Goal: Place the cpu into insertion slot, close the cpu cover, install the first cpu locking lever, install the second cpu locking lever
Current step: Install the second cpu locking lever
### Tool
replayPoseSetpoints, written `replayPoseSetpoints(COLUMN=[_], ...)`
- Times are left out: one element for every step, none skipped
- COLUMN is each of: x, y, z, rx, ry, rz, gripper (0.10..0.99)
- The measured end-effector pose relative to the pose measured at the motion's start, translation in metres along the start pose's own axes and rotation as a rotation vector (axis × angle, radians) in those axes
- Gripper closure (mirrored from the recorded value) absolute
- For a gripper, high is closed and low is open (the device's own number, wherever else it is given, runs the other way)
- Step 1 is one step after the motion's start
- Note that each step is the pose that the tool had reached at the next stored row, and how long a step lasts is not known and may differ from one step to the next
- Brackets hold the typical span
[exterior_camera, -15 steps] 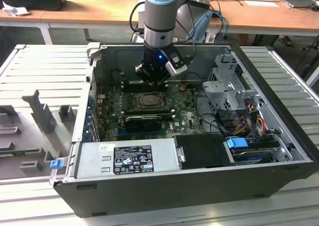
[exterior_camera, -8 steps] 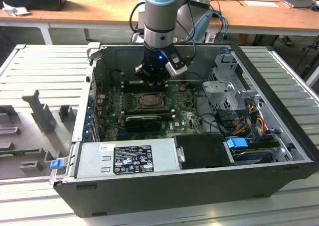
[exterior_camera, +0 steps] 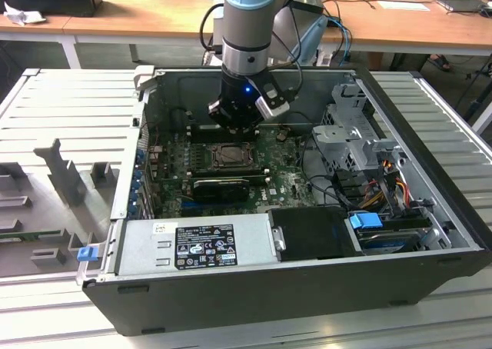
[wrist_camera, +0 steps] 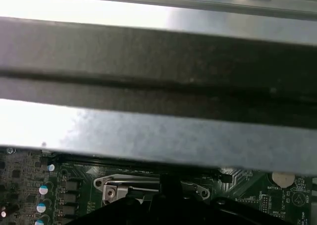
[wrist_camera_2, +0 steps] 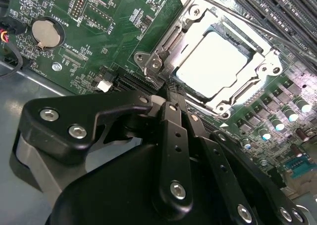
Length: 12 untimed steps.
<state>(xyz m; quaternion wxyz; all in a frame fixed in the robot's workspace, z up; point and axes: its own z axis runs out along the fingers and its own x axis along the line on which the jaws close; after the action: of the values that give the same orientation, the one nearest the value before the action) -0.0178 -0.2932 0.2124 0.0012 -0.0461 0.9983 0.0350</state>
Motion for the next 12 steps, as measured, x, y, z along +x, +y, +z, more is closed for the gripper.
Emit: replayPoseSetpoints(x=[0.0,-0.0001,-0.0001,-0.0001,-0.0001,-0.0001,-0.0001,-0.0001,-0.0001,-0.0001,-0.0002,-0.0002], y=[0.0,0.0001,0.0002,0.0002,0.0003,0.0004,0.0005,0.0006,0.0008,0.0009,0.001,0.0012], z=[-0.0007,-0.0016,-0.0026,-0.0036,-0.0046,-0.006,-0.0076,-0.0092,-0.011,-0.0127,-0.0148,-0.0169], rx=[0.0,0.0,0.0,0.0,0.0,0.0,0.0,0.0,0.0,0.0,0.0,0.0], ry=[-0.0001,-0.0001,-0.0001,-0.0001,-0.0001,-0.0001,-0.0001,-0.0001,-0.0001,-0.0001,-0.0002,0.0], rz=[0.0,0.0,0.0,0.0,0.0,0.0,0.0,0.0,0.0,0.0,0.0,0.0], gripper=[0.98,0.98,0.98,0.98,0.98,0.98,0.98,0.98,0.98,0.98,0.98,0.98])
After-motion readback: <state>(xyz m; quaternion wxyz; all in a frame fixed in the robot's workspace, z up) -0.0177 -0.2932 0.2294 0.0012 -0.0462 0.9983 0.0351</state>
